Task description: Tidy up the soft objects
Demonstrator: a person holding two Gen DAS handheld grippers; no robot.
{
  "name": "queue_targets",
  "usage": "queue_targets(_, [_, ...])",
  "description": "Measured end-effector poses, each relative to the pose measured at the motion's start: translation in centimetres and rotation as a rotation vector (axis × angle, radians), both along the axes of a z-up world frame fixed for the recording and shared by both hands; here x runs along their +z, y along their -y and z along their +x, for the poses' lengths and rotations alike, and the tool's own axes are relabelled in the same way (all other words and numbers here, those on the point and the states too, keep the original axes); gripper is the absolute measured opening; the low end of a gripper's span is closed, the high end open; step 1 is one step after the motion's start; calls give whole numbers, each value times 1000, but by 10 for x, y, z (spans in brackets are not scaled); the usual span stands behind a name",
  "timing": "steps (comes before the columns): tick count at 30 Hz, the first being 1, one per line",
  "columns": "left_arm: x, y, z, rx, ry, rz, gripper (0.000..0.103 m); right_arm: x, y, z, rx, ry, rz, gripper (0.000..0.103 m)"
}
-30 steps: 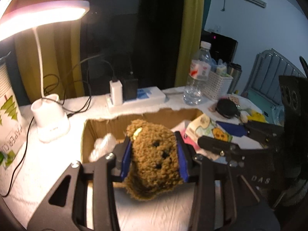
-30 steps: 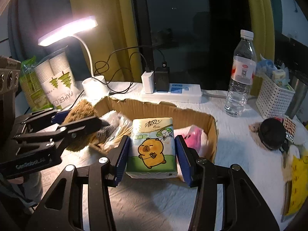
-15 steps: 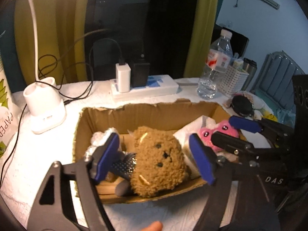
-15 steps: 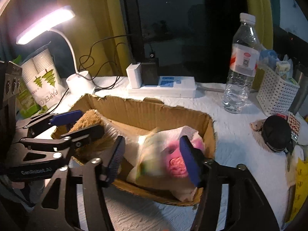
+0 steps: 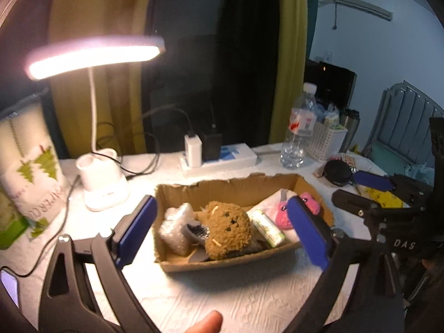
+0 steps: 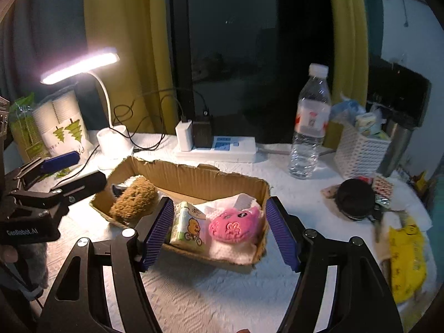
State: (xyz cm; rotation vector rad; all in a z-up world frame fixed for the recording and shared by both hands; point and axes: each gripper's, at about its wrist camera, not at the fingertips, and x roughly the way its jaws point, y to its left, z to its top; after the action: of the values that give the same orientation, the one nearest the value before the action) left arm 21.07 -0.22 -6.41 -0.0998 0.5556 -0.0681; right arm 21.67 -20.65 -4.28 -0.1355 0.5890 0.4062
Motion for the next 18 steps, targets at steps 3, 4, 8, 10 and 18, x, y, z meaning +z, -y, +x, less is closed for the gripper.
queue_targets(3, [11, 1, -16, 17, 5, 23, 96, 11, 5, -18, -16, 26, 2, 72])
queue_targets(4, [14, 1, -21, 28, 5, 35, 96, 16, 7, -28, -23, 40, 4, 72])
queue_targets(8, [27, 2, -49, 49, 46, 64, 96, 31, 13, -56, -46, 82, 8, 72])
queue_targets(10, [32, 2, -61, 43, 66, 60, 96, 36, 16, -68, -57, 98, 7, 72])
queue_targets(18, [42, -2, -90, 60, 100, 55, 96, 43, 20, -102, -80, 130, -12, 72])
